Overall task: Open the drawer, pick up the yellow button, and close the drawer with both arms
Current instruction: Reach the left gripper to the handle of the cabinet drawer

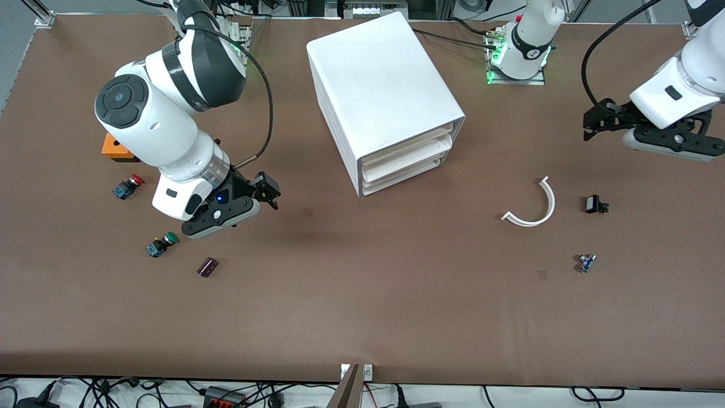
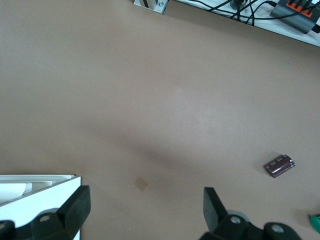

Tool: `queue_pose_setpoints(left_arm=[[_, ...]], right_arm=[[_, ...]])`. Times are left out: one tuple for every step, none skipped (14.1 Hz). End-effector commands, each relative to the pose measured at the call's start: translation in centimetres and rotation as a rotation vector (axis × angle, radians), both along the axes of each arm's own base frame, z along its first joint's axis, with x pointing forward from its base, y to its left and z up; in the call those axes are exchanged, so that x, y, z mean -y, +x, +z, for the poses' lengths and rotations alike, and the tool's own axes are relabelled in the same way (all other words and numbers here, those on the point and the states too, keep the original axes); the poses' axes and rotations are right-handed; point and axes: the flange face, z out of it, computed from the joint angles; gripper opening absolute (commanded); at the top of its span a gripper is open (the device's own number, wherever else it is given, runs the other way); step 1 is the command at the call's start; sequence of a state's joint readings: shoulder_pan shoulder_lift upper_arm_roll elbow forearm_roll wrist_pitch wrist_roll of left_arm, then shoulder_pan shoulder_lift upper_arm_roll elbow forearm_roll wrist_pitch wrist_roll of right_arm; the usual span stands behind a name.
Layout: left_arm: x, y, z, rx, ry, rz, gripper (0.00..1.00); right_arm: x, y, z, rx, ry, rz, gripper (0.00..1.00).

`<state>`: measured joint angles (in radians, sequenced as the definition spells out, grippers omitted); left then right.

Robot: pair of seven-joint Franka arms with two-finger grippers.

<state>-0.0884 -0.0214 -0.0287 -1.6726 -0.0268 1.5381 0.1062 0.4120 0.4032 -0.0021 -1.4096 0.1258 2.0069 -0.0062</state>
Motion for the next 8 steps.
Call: queue_pose_setpoints(left_arm=[[4.1,0.8,-4.0,-0.149,-0.119,-0.056,1.0],[4.8,1.4,-5.4,-0.183,-0.181,-0.049,1.0],[5.3,2.3,-7.3,-0.227,-0.262,-0.028,1.0],[6.4,3.2,-8.8,-0.27,-0.364,-0.008,1.0],[7.3,3.7,-10.3,-0.309,-0.44,0.009,1.0],[8.8,4.3,-12.7,-0.367,-0.526,0.027,1.0],[9.9,4.7,-14.2,-0.406,-0.602,0.043,1.0],[10.9,5.2,-15.8,-0.431,-0.703,0.029,1.0]], right_arm=[[-2.0,-0.2,0.4,0.02,0.033,0.01,1.0],[-3.1,-0.6,0.3,0.027,0.036,0.027,1.0],[-3.9,-0.8,0.0,0.029,0.035,0.037,1.0],[-4.4,-1.1,-0.1,0.029,0.035,0.048,1.0],[-4.6,-1.2,-0.1,0.03,0.033,0.053,1.0],[-4.5,-1.2,-0.1,0.03,0.033,0.053,1.0],[-4.4,-1.1,-0.1,0.029,0.032,0.053,1.0],[-4.3,-1.0,-0.1,0.028,0.029,0.054,1.0]])
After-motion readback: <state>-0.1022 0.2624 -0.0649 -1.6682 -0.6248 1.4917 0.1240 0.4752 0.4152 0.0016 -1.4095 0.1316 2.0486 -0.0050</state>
